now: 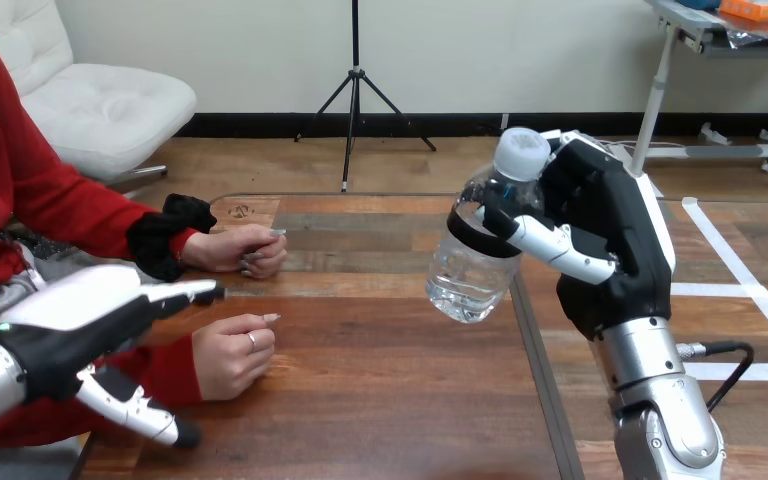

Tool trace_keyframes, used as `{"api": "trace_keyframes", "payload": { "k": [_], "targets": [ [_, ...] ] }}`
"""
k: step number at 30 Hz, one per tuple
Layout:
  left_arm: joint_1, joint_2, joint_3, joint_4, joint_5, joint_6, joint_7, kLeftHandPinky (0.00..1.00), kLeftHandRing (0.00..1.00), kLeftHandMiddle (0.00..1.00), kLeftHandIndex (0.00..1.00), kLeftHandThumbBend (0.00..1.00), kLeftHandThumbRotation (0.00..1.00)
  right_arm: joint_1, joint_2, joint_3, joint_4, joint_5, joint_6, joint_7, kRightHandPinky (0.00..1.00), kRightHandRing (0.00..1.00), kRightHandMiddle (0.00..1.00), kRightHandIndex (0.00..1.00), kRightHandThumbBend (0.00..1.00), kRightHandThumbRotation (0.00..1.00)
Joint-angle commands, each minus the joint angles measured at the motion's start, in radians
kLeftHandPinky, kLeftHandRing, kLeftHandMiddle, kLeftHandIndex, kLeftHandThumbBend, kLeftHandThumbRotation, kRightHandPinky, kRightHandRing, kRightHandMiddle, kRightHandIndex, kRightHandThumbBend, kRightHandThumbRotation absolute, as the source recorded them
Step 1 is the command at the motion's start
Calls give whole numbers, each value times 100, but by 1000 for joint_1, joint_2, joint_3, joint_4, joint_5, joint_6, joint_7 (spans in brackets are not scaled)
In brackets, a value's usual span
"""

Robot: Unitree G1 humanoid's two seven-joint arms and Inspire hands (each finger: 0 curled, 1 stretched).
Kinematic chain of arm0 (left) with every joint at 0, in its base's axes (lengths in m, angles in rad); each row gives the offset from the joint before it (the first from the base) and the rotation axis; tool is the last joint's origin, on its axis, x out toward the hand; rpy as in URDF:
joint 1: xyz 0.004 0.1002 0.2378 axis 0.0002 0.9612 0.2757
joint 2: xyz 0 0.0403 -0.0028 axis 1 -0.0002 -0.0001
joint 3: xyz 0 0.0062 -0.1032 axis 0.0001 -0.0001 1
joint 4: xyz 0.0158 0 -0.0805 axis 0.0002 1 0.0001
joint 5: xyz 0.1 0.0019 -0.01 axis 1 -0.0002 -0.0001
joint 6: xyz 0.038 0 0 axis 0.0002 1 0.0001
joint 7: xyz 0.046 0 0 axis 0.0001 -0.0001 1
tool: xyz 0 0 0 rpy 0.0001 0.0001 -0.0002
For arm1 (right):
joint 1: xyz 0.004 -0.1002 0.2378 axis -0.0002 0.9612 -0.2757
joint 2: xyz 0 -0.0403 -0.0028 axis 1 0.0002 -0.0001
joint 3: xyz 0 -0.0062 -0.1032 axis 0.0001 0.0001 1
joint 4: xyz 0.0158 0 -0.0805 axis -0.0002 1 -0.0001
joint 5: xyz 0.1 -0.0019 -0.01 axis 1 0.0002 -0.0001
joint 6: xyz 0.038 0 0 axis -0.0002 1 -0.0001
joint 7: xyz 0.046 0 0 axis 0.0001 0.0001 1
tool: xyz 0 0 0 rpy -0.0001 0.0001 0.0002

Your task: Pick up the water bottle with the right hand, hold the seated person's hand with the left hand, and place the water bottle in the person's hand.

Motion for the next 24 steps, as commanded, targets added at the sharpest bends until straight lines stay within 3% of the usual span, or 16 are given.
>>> {"api": "trace_keyframes", "payload": {
  "k": [1, 14, 24],
  "targets": [
    [-79, 28, -17, 13, 23, 9, 40, 78, 85, 88, 91, 100, 40, -41, 14, 2, -86, 28, 1, 0, 29, 36, 43, 45, 83, 0],
    [-95, 25, -41, 46, 47, -2, 81, 73, 81, 85, 87, 100, 38, -32, 17, 5, -130, 20, 25, -9, 29, 35, 43, 45, 82, 0],
    [-99, 25, -63, 49, 90, -33, 159, 68, 74, 78, 82, 100, 33, -21, 21, 8, -161, 28, 46, -13, 28, 35, 42, 44, 81, 0]
  ]
}}
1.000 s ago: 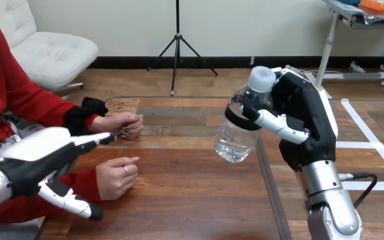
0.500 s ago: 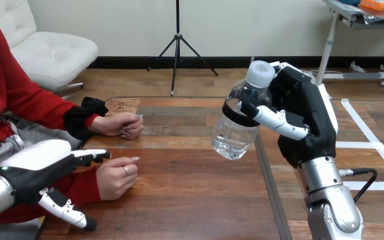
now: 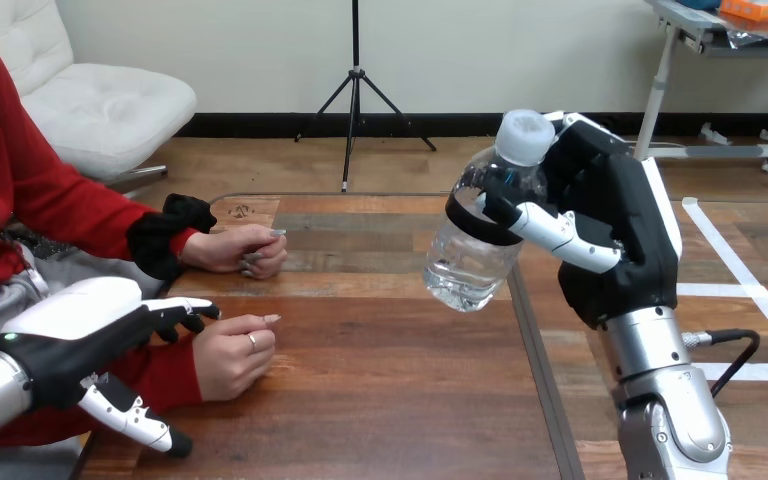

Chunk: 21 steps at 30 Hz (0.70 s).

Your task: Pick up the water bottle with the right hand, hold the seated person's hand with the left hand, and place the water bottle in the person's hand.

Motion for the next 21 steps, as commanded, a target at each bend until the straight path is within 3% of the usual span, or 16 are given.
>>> {"api": "trace_keyframes", "payload": {
  "k": [1, 8, 21],
  "targets": [
    [-75, 23, -13, -10, 23, -29, 64, 67, 73, 77, 81, 100, 32, -26, 18, 4, -74, 23, 2, -8, 28, 35, 42, 44, 81, 0],
    [-70, 16, -18, -21, 41, -29, 100, 63, 68, 73, 76, 100, 27, -17, 21, 8, -98, 21, 15, -16, 28, 34, 42, 44, 81, 0],
    [-52, 3, -23, -83, 48, 28, 101, 60, 64, 69, 72, 100, 15, 0, 21, 15, -133, 32, 30, -16, 27, 33, 42, 44, 80, 0]
  ]
}}
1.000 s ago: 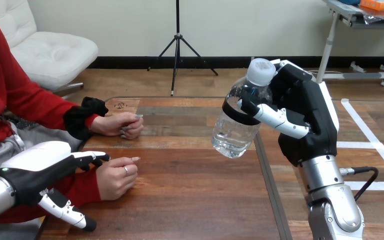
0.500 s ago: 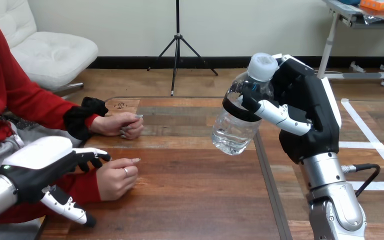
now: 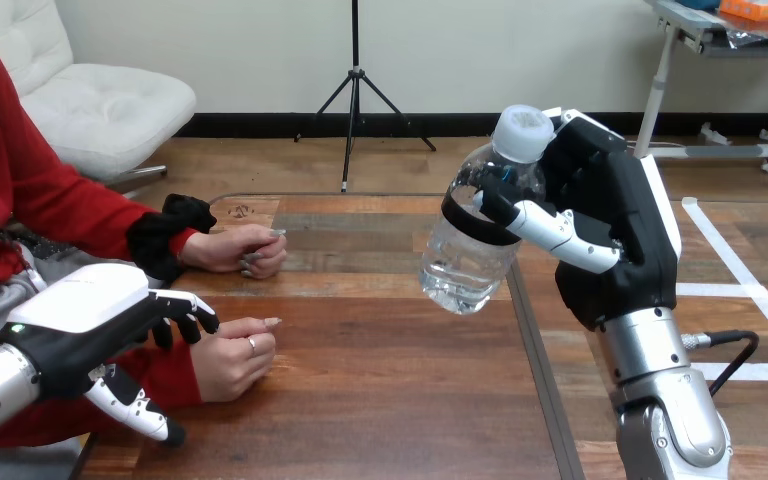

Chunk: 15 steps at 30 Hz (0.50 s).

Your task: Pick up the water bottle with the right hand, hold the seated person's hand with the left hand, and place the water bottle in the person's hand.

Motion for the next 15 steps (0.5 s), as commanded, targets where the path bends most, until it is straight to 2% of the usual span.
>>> {"api": "trace_keyframes", "payload": {
  "k": [1, 15],
  "targets": [
    [-44, 3, -8, -62, 2, 24, 19, 60, 64, 69, 72, 100, 14, -29, 15, -2, -71, 30, -7, 0, 27, 33, 42, 43, 80, 0],
    [-38, -2, -15, -94, 1, 75, 19, 60, 64, 68, 71, 100, 10, -13, 16, -1, -112, 43, 11, 0, 26, 33, 41, 43, 79, 0]
  ]
}}
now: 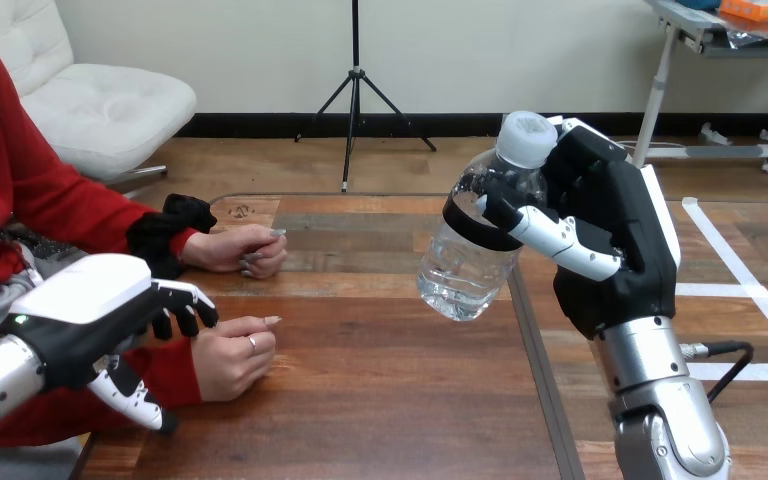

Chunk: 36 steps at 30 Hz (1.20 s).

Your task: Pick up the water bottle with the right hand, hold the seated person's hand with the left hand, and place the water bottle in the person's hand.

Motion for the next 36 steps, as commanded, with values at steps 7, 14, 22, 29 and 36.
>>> {"api": "trace_keyframes", "payload": {
  "k": [7, 14, 22, 29, 36],
  "targets": [
    [-40, 1, -17, -47, 20, 39, 30, 61, 65, 69, 72, 100, 10, -34, 6, -2, -103, 35, 3, -1, 26, 33, 41, 43, 78, 0],
    [-44, 3, -30, -43, 37, 65, 39, 62, 67, 71, 74, 100, 14, -29, 5, -2, -117, 51, 14, 8, 26, 33, 41, 43, 77, 0],
    [-71, -5, -51, 25, 59, 80, 71, 68, 74, 78, 80, 100, 23, -22, 5, 1, -137, 54, 22, 5, 26, 33, 41, 43, 76, 0],
    [-103, -3, -87, 85, 101, 96, 114, 76, 82, 85, 87, 100, 33, -18, 6, 2, -147, 58, 22, 8, 25, 33, 41, 43, 75, 0],
    [-139, -10, -119, 158, 123, 86, 167, 79, 85, 88, 90, 100, 38, -15, 9, 1, -156, 64, 23, 9, 25, 32, 41, 43, 74, 0]
  ]
}}
